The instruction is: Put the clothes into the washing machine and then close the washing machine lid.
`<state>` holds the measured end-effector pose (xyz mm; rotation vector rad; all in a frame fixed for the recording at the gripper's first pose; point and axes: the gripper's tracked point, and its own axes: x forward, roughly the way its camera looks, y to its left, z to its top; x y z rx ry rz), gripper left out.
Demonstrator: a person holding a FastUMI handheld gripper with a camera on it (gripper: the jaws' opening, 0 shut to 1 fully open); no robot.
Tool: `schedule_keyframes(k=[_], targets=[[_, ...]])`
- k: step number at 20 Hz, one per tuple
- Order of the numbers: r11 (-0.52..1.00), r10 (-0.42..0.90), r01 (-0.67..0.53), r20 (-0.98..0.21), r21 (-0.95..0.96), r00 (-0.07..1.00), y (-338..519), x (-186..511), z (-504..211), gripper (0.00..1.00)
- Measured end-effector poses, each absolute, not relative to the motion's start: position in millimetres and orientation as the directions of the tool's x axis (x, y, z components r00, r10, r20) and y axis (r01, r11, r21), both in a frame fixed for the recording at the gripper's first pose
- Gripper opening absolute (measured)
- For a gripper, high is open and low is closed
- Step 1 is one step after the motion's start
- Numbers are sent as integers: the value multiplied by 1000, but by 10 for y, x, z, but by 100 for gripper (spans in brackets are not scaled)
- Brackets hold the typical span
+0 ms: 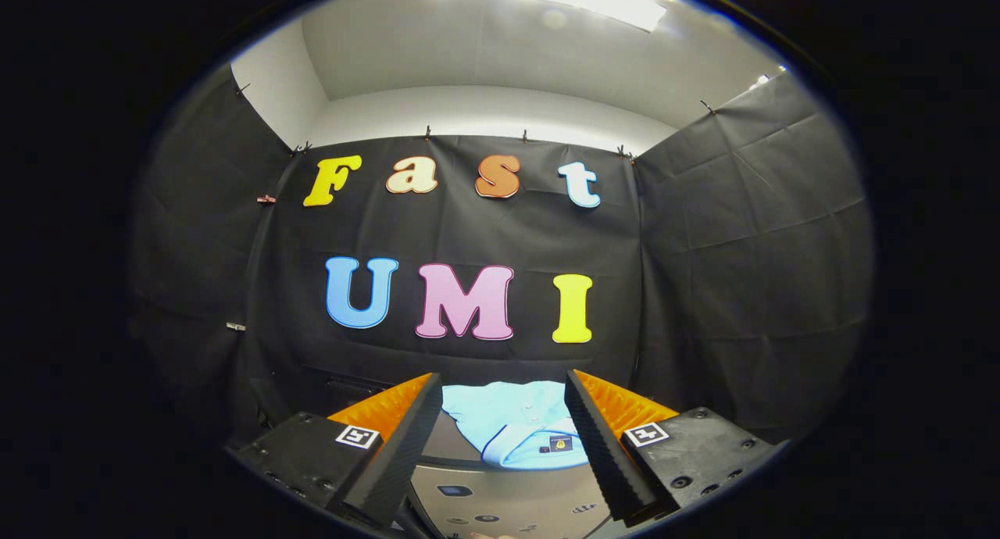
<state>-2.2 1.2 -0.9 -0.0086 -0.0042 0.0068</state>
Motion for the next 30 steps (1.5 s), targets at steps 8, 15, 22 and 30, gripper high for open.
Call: schedule_keyframes(k=[8,15,22,30], targets=[[1000,14,-14,17,-7,1000,10,219,87,98],[1000,13,-13,-76,-5,997,-67,884,53,98],[1000,25,-22,-206,19,978,-156,1568,-135,98],[999,7,15,-462,44,887,-397,2244,-928,98]])
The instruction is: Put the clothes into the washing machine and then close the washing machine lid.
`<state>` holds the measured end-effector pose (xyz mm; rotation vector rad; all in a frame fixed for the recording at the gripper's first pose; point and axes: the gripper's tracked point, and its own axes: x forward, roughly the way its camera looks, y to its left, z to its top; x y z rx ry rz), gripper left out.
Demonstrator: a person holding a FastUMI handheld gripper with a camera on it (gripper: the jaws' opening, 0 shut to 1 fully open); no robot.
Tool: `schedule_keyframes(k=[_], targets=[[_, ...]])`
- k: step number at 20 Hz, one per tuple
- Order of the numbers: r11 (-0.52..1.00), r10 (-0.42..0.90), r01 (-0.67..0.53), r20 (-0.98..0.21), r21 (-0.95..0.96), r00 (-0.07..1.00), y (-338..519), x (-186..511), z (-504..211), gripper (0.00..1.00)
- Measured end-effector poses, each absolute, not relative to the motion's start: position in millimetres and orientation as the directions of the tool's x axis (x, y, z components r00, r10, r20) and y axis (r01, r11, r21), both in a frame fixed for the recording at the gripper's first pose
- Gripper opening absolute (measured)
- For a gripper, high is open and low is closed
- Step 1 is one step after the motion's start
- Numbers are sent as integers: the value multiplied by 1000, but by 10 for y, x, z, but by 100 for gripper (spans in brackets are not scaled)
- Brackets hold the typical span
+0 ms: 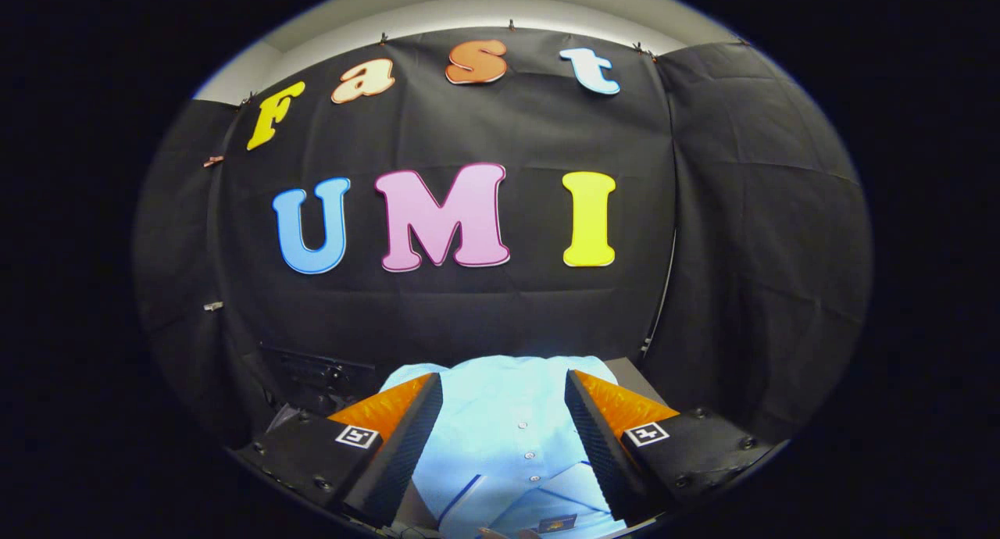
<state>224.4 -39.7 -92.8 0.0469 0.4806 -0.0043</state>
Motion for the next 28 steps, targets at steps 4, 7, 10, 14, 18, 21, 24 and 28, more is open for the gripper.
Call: schedule_keyframes(k=[4,7,10,14,18,21,24,28], targets=[[1000,-16,26,-572,10,820,-486,2454,-1369,98],[999,-39,27,-641,-28,767,-520,2556,-1672,99],[999,-36,18,-688,-33,724,-537,2578,-1854,98],[998,-45,0,-762,-59,646,-544,2572,-2165,99],[999,-45,41,-786,-26,617,-566,2576,-2229,99],[999,-35,44,-799,-10,600,-564,2558,-2246,99],[1000,-21,23,-810,-9,586,-550,2554,-2251,98],[1000,22,5,-810,31,587,-540,2598,-2270,65]])
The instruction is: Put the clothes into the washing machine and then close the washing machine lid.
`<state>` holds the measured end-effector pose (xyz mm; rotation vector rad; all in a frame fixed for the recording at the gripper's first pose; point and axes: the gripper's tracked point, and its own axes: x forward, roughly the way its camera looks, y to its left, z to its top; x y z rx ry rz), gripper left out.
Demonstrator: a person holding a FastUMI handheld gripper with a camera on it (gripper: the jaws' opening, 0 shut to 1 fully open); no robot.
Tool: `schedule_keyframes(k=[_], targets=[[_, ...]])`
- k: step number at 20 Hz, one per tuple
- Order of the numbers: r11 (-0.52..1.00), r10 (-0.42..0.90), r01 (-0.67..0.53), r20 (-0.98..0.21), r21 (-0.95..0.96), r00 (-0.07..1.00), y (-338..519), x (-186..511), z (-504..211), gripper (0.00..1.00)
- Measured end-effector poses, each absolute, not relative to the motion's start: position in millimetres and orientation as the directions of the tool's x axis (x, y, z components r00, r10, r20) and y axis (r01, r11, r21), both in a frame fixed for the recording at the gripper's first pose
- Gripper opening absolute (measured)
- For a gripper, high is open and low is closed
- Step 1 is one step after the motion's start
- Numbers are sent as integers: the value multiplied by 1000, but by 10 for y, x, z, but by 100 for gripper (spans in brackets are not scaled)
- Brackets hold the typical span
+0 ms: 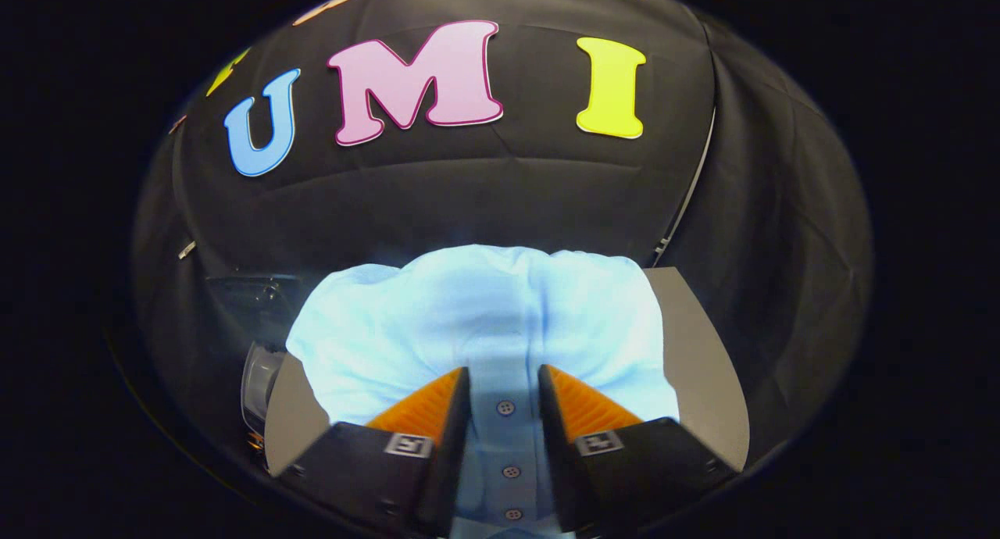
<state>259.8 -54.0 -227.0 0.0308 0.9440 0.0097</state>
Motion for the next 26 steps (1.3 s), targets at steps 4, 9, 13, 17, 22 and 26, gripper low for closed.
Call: schedule_keyframes(k=[4,9,13,17,22,26], targets=[[998,39,17,-800,62,599,-535,2584,-2257,5],[989,69,54,-746,140,663,-544,2512,-2048,5],[987,70,43,-654,155,753,-464,2372,-1594,5],[976,110,14,-545,218,831,-265,2223,-918,5],[973,159,-70,-415,222,896,86,2035,-216,5],[959,225,-151,-326,239,918,488,1951,207,5]])
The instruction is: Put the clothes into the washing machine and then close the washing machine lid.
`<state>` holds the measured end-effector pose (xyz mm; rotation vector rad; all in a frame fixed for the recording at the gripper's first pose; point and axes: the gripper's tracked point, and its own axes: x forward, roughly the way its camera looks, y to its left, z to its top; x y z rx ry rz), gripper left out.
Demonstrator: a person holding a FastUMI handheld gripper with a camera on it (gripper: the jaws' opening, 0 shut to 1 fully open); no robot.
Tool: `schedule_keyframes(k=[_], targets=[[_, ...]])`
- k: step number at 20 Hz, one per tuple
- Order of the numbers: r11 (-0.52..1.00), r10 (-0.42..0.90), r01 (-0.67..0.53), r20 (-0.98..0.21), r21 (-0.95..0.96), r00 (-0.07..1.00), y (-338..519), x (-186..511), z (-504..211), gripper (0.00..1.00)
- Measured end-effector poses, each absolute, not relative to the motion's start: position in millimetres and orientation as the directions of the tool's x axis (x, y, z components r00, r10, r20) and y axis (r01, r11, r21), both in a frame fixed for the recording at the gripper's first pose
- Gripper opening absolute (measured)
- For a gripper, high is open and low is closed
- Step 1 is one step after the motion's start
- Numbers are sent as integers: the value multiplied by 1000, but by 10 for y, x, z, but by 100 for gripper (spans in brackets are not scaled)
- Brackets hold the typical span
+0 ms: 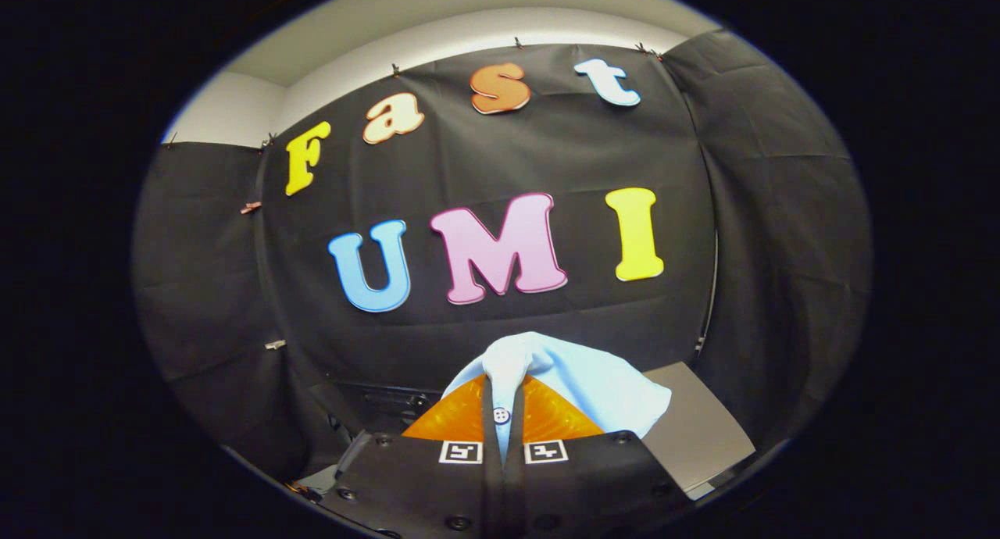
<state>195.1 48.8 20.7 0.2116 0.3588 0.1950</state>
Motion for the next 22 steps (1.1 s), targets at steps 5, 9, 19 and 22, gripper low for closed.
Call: schedule_keyframes(k=[5,9,19,22], targets=[[924,350,-284,-266,255,898,1208,1923,371,5],[868,475,-396,-268,298,838,1837,1888,296,5],[742,667,-564,-316,363,674,3015,1996,-402,5],[725,688,-575,-371,378,624,3237,2056,-756,5]])
